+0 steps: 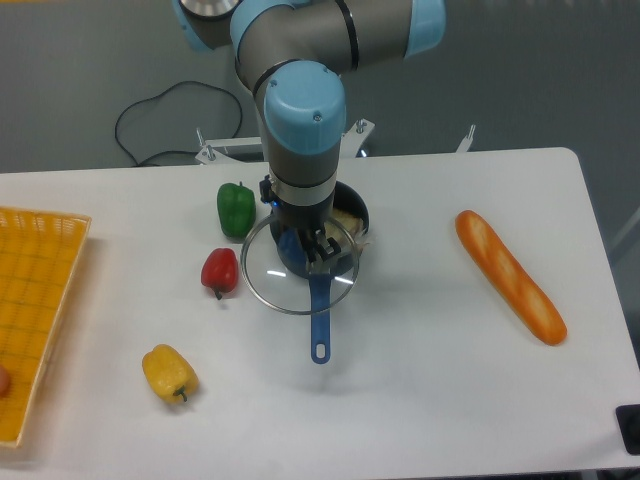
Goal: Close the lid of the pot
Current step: 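Hold the glass lid by its knob above the blue saucepan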
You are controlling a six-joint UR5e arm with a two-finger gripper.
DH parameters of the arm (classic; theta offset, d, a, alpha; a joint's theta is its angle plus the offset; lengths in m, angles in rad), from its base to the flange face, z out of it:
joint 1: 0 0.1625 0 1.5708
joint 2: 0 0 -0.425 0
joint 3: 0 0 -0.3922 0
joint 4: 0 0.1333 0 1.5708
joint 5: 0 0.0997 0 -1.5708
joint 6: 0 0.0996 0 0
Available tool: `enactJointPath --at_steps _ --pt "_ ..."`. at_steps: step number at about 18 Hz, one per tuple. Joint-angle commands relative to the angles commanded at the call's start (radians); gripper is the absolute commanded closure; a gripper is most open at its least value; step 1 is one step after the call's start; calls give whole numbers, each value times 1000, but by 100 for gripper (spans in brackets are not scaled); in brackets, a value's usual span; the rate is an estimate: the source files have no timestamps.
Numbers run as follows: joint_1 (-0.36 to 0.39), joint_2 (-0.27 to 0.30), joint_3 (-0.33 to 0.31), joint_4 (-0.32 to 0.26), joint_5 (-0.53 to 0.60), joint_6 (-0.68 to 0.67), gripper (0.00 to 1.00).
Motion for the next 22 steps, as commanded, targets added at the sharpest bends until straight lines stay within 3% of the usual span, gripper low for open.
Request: enactJointPath --at_steps 22 --pt "-6 -5 3 0 8 -14 60"
